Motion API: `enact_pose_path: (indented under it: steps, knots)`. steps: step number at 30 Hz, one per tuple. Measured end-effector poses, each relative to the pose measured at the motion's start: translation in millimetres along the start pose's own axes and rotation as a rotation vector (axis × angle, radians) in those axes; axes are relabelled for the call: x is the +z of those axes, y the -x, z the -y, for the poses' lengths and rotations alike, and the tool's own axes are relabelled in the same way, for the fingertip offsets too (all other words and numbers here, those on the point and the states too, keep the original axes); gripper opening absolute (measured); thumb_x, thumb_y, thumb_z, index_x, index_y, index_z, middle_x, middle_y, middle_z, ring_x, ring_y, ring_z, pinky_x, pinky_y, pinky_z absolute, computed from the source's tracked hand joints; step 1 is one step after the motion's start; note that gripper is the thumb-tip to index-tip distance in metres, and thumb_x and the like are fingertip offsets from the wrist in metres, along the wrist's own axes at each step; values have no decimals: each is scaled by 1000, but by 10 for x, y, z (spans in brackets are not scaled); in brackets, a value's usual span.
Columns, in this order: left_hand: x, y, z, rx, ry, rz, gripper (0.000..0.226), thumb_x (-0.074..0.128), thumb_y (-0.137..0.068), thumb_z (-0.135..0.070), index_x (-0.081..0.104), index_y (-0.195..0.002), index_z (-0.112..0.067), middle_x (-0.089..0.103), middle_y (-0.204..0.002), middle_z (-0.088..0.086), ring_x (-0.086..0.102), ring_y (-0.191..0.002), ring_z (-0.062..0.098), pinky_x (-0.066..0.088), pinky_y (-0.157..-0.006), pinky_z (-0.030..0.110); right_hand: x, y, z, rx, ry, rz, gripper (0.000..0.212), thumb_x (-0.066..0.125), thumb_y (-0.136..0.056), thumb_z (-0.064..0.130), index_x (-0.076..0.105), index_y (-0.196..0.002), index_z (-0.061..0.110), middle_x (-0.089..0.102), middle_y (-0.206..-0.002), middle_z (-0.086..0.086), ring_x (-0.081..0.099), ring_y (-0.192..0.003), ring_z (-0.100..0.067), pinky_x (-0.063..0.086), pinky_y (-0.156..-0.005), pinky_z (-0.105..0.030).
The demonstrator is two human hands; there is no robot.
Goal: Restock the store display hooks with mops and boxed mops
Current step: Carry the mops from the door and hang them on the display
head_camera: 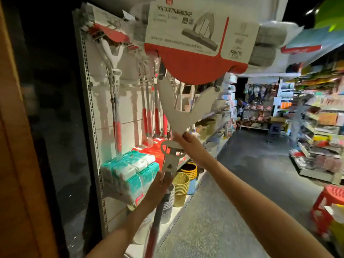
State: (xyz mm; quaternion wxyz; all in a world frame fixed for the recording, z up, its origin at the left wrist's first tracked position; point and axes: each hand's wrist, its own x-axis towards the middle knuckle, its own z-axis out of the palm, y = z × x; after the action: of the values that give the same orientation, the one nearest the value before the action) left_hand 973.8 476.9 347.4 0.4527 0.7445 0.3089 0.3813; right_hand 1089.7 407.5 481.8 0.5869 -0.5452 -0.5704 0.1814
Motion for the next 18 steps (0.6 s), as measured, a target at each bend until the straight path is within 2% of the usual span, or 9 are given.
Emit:
enact_pose_path:
  steps: [2,3,6,9,11,13,14,16,18]
  knots:
    - [113,-394,18,53,-36,-1,15,44,-96,-43,48,-102,-29,61,-102,-10,58,-89,-5,40,-84,10,-153,-350,-117,-27,-6,37,21,49,-99,23,59,-94,5,56,-84,-11,57,-73,-14,47,-65,-22]
    - [168,-590,14,64,-4,-7,17,44,-95,-45,50,-100,-30,64,-96,-11,61,-83,-8,43,-81,13,-235,-543,-183,-43,-27,54,22,49,-99,22,58,-93,3,55,-83,-14,57,-71,-15,49,-63,-22]
    - [330,-1161,-70,21,139,-94,30,46,-94,-42,54,-81,-17,60,-61,-4,58,-53,9,46,-58,25,-434,-1181,-340,-80,-27,110,36,52,-97,31,59,-91,-4,58,-81,-15,59,-76,-23,48,-71,-37]
    - [470,-1751,-97,5,268,-214,39,48,-90,-44,48,-68,-11,48,-47,-2,42,-37,9,37,-46,22,-614,-1800,-450,-112,19,127,35,52,-97,35,61,-91,2,62,-78,-7,60,-71,-18,47,-63,-26]
    - [487,-2125,-80,9,254,-337,41,49,-90,-45,48,-64,-14,46,-48,1,40,-38,12,34,-47,25,-647,-2210,-499,-131,64,115,35,49,-97,37,63,-95,6,66,-83,-7,63,-75,-22,50,-68,-25]
    - [449,-2493,-123,14,219,-430,43,47,-94,-43,50,-60,-18,48,-50,2,41,-41,15,35,-49,28,-655,-2591,-512,-141,51,134,46,45,-96,46,64,-100,5,69,-94,-16,66,-86,-31,53,-83,-42]
    - [412,-2706,-163,17,192,-488,44,46,-95,-41,51,-58,-18,50,-50,2,43,-43,17,37,-50,28,-652,-2798,-527,-160,28,166,50,42,-96,49,63,-99,5,68,-94,-18,65,-85,-30,52,-84,-48]
    - [279,-3115,-265,6,157,-584,47,44,-98,-38,52,-57,-16,52,-51,4,47,-45,19,38,-50,27,-671,-3142,-576,-223,-38,215,46,35,-99,47,62,-92,10,63,-84,-11,59,-76,-21,52,-78,-43]
    - [123,-3482,-392,8,215,-636,45,44,-99,-33,53,-60,-13,53,-53,6,50,-46,18,38,-46,23,-711,-3431,-729,-260,-118,238,41,29,-101,43,60,-94,16,61,-86,-5,59,-81,-18,53,-80,-37]
